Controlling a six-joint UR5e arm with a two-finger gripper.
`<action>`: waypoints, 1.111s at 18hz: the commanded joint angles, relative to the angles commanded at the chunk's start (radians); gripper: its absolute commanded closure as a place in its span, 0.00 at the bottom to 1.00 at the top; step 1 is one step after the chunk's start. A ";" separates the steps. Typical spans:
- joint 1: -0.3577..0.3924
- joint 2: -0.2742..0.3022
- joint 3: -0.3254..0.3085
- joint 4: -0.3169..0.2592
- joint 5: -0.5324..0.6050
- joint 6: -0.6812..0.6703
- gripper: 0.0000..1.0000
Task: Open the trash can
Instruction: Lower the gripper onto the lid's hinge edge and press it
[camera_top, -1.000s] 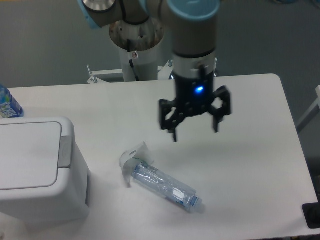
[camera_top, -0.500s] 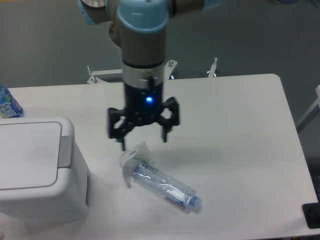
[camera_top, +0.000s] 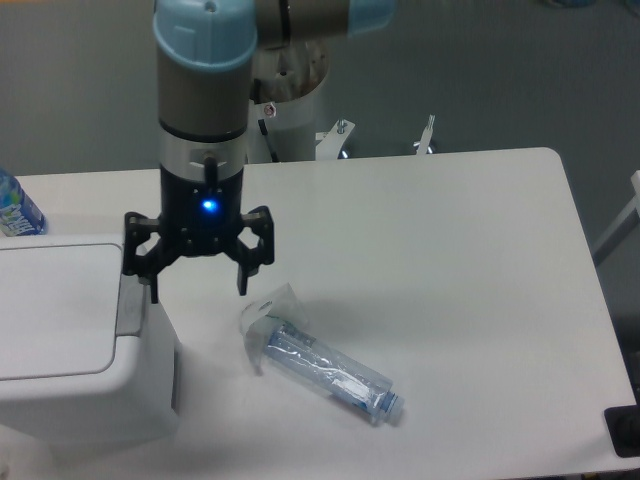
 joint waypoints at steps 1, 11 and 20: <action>-0.002 0.000 -0.003 0.000 0.000 0.000 0.00; -0.002 -0.008 -0.008 0.000 0.002 0.000 0.00; -0.003 -0.008 -0.022 0.002 0.005 0.002 0.00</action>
